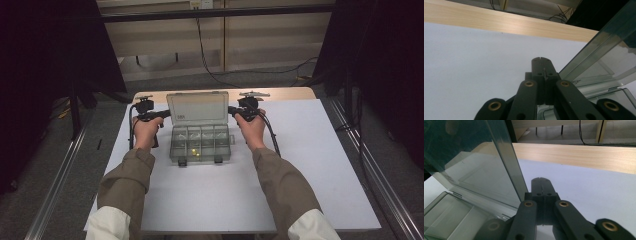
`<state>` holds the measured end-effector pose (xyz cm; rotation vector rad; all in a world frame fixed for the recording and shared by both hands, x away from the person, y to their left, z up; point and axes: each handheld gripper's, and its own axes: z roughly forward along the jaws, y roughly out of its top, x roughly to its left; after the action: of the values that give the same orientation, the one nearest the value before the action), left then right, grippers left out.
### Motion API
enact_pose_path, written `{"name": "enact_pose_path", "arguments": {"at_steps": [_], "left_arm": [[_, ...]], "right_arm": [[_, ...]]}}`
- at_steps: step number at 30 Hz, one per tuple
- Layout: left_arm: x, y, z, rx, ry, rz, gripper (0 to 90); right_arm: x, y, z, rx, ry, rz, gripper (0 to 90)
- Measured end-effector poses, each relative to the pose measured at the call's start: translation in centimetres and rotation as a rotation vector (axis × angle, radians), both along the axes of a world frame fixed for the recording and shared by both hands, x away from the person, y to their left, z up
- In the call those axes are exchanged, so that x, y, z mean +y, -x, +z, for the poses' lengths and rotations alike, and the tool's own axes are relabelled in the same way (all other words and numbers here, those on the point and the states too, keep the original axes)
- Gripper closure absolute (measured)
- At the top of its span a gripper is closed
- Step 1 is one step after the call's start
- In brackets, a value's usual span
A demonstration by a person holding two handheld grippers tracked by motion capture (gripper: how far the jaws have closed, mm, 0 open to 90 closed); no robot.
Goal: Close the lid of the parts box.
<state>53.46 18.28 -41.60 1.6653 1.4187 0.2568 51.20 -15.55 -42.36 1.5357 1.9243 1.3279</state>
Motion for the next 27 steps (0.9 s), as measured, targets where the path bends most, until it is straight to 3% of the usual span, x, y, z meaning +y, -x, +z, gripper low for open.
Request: {"name": "enact_pose_path", "arguments": {"at_steps": [13, 27], "left_arm": [[-0.1, 0.9, 0.5, -0.021, -0.057, -0.031, 90.0], [-0.5, 2.1, 0.8, -0.038, -0.107, -0.015, 90.0]], "right_arm": [[0.0, 0.9, 0.1, -0.019, 0.015, 0.017, 90.0], [0.3, 2.1, 0.3, -0.021, 0.055, 0.021, 90.0]]}}
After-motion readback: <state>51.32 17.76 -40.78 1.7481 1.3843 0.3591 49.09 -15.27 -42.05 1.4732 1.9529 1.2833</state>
